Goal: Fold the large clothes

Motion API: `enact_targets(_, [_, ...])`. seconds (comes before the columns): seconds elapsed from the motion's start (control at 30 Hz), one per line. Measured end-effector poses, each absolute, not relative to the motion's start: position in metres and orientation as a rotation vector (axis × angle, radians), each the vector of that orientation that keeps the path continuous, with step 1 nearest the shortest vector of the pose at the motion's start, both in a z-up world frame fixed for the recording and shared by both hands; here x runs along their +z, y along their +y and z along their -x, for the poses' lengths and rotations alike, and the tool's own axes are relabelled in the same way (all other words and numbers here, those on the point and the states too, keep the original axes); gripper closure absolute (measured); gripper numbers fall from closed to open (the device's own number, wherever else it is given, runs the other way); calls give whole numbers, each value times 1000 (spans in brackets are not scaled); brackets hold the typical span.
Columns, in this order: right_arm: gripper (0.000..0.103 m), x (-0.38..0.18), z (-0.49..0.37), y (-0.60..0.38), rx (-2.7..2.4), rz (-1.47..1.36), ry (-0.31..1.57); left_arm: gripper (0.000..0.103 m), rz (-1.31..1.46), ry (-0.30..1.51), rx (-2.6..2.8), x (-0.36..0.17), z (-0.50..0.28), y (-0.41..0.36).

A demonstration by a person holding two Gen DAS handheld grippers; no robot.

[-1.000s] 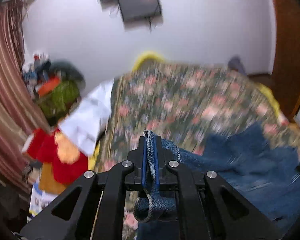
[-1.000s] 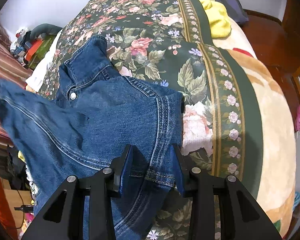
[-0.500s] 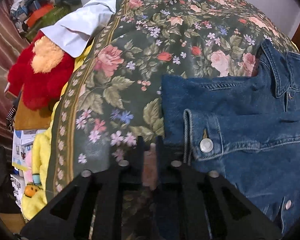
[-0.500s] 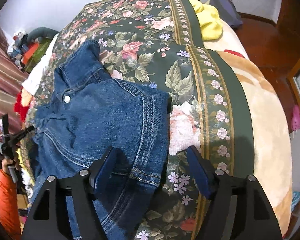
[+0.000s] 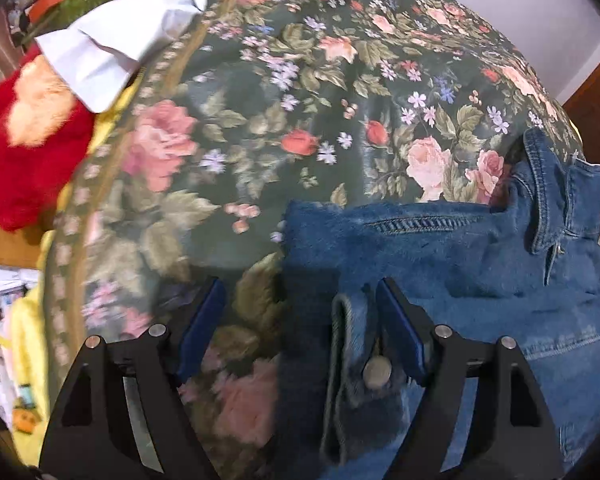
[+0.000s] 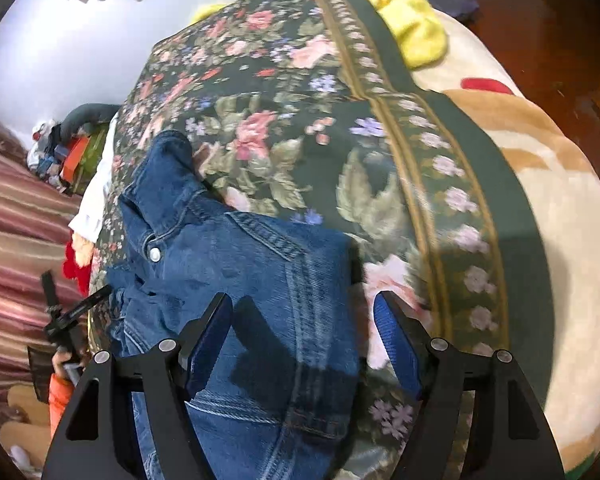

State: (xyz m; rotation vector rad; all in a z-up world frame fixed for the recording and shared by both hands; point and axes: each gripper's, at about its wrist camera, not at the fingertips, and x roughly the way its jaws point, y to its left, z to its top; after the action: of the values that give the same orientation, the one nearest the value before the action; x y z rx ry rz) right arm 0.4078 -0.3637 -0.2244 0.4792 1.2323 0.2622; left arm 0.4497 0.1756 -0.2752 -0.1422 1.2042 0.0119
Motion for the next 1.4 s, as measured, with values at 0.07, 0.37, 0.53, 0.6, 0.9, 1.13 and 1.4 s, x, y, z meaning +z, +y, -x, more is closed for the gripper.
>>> enact_targets(0.07, [34, -229, -409, -352, 286, -468, 1248, 26, 117, 1192, -16, -279, -455, 165])
enact_targets(0.37, [81, -228, -428, -318, 238, -287, 1234, 79, 18, 1142, 91, -286, -464, 130])
enact_targets(0.53, [88, -215, -457, -303, 248, -215, 1187, 82, -3, 1038, 142, -253, -447, 143])
enact_targets(0.6, [90, -209, -476, -289, 257, -177, 1166, 82, 15, 1007, 157, -240, -441, 155])
enact_targets(0.9, [89, -211, -541, -229, 280, 0, 1117, 82, 29, 1048, 277, -258, -449, 200])
enact_targets(1.13, [79, -219, -532, -249, 291, 15, 1154, 73, 7, 1048, 274, -268, -446, 202])
enact_targets(1.4, [34, -177, -499, -300, 212, -115, 1180, 60, 23, 1055, 228, -234, -423, 199])
